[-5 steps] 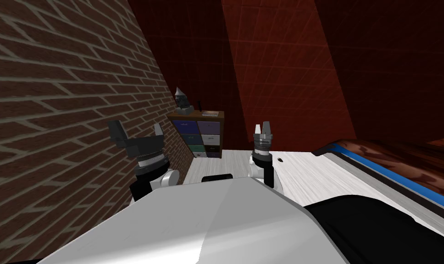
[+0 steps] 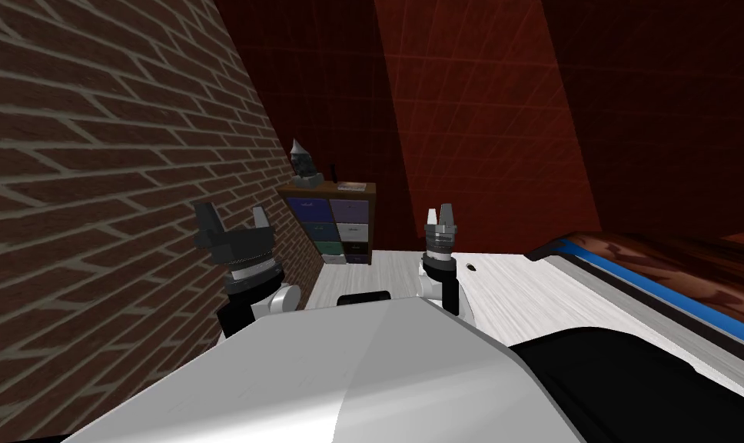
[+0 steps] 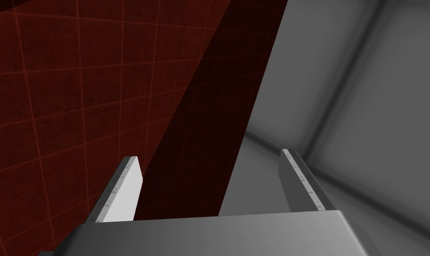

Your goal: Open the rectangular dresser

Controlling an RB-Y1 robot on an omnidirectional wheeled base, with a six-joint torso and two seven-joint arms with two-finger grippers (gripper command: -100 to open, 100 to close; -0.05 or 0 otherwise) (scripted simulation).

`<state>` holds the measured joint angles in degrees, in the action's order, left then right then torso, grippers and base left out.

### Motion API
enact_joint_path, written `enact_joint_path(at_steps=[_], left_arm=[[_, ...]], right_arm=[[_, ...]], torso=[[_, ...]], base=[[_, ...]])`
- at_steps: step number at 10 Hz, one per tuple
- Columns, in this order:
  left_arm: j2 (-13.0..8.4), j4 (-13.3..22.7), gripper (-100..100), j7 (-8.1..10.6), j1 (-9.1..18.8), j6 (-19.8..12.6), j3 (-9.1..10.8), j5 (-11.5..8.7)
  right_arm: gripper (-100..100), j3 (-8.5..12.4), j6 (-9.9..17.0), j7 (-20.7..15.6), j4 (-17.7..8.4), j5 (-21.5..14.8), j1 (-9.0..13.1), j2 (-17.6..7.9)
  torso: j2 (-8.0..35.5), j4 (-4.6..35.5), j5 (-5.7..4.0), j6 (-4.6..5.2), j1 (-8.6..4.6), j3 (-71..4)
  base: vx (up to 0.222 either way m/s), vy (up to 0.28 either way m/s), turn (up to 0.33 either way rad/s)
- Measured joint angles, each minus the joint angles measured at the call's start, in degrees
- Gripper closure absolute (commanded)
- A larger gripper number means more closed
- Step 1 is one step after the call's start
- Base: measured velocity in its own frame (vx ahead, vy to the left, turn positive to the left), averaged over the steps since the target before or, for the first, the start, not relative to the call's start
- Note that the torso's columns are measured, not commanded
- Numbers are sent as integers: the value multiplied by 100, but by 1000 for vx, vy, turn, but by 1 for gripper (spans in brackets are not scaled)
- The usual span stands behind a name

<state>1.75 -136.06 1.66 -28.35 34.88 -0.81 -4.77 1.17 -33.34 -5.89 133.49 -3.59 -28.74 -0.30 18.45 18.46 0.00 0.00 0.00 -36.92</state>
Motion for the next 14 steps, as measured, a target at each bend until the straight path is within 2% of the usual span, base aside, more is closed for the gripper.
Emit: enact_joint_path(at_steps=[4,5,6,10,12,14], left_arm=[[0,0,0,0,0,0,0,0],[0,0,-100,0,0,0,0,0],[-151,47,-100,3,17,-1,10,-3],[-773,354,-100,-25,119,-73,-9,26],[-978,666,-100,-16,162,-38,8,28],[-1077,1019,-100,-30,271,-43,3,48]], right_arm=[[0,0,0,0,0,0,0,0],[0,0,0,0,0,0,0,0],[0,0,0,0,-2,0,0,0],[0,0,0,0,-2,0,-1,0],[0,0,0,0,-2,0,-1,1],[0,0,0,0,-2,0,-1,1]], torso=[[1693,1692,0,0,0,-3381],[2116,2114,0,0,0,-4227],[2307,2303,0,0,0,-4623],[2378,2381,0,0,-2,-4767],[2378,2381,-1,0,-4,-4768],[2384,2383,0,0,0,-4765]], base=[[0,0,0],[15,-8,-4],[20,-19,-7],[39,-28,-9],[66,-48,-14],[63,-46,-14]])
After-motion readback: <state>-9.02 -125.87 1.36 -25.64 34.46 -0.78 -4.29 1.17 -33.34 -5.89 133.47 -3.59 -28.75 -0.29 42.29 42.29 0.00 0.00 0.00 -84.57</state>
